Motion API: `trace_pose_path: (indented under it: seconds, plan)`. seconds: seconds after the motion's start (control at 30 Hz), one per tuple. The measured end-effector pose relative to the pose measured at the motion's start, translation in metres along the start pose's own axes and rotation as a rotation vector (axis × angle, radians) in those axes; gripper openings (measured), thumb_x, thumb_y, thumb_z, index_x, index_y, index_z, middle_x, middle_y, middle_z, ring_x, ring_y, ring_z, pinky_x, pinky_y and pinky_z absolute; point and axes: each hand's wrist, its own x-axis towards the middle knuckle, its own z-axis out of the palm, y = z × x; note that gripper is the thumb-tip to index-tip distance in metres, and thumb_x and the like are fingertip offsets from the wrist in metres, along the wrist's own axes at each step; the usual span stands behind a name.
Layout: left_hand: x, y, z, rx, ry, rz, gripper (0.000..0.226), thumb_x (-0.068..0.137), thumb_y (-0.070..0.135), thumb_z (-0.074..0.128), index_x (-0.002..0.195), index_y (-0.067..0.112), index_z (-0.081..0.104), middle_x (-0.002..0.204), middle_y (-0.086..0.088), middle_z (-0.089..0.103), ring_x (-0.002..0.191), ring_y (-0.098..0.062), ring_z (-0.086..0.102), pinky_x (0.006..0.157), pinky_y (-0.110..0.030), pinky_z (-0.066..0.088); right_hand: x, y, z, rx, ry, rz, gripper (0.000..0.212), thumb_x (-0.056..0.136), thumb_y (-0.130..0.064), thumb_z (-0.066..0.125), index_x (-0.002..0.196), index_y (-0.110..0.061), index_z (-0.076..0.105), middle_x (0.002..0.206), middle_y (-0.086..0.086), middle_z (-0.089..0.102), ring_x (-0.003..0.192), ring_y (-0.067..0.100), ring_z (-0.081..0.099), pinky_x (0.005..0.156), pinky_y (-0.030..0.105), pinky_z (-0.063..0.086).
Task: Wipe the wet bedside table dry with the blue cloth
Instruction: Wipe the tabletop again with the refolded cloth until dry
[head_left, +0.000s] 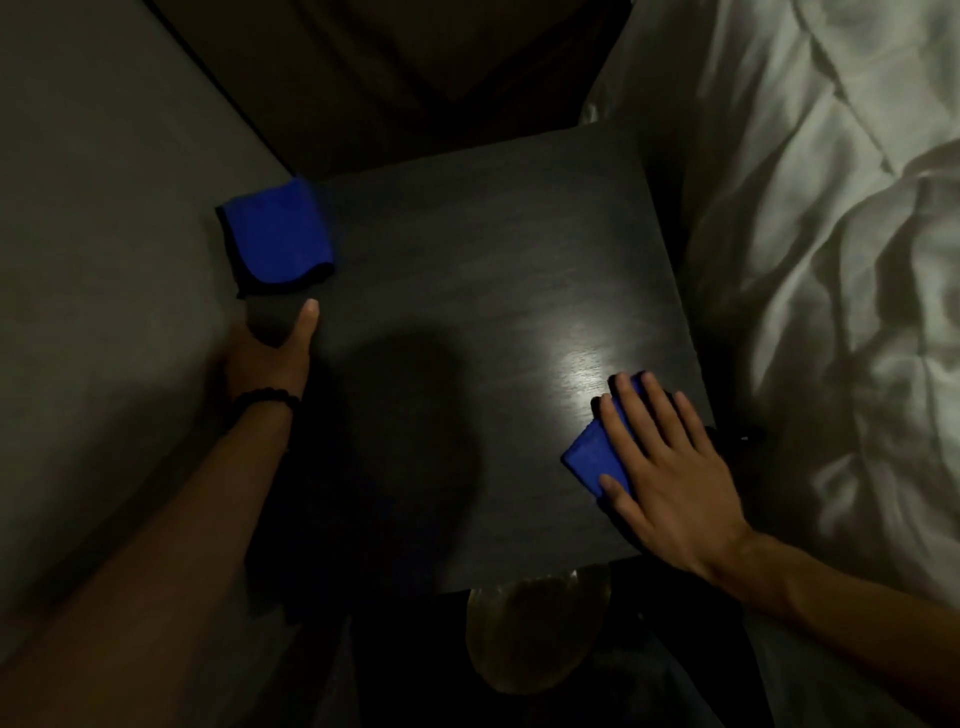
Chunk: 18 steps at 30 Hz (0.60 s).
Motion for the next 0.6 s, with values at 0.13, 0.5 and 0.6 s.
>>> trace_pose_path:
  seconds: [0.13,0.5,0.6]
  plan:
    - [-0.006,-0.018,-0.004,-0.086,-0.051,0.075,0.085,0.074,0.067,0.063,0.143,0.025,0.035,0.146,-0.004,0.041,0.131,-0.026,0.042,0.099,-0.037,0.033,-0.001,-0.023,0.004,0.045,0.038,0.095,0.078,0.101,-0.058,0.025,0.161,-0.010,0.015,0.170,0.017,0.009,0.157,0.036,0.003,0.126,0.052,0.007]
    - [-0.016,-0.047,-0.007,-0.014,0.014,0.300,0.075,0.087,0.055,0.057,0.146,0.018,0.029,0.146,-0.010,0.041,0.132,-0.026,0.041,0.103,-0.029,0.030,0.019,-0.103,-0.006,0.128,0.026,0.181,0.078,0.099,-0.051,0.029,0.159,-0.002,0.021,0.168,0.023,0.011,0.155,0.042,0.005,0.125,0.056,0.011]
    - [-0.015,-0.047,-0.008,-0.049,-0.019,0.251,0.075,0.087,0.053,0.058,0.146,0.017,0.030,0.145,-0.009,0.042,0.131,-0.025,0.042,0.104,-0.030,0.033,0.028,-0.129,-0.010,0.143,0.045,0.141,0.077,0.097,-0.049,0.033,0.158,-0.001,0.025,0.167,0.023,0.014,0.155,0.043,0.008,0.125,0.054,0.009]
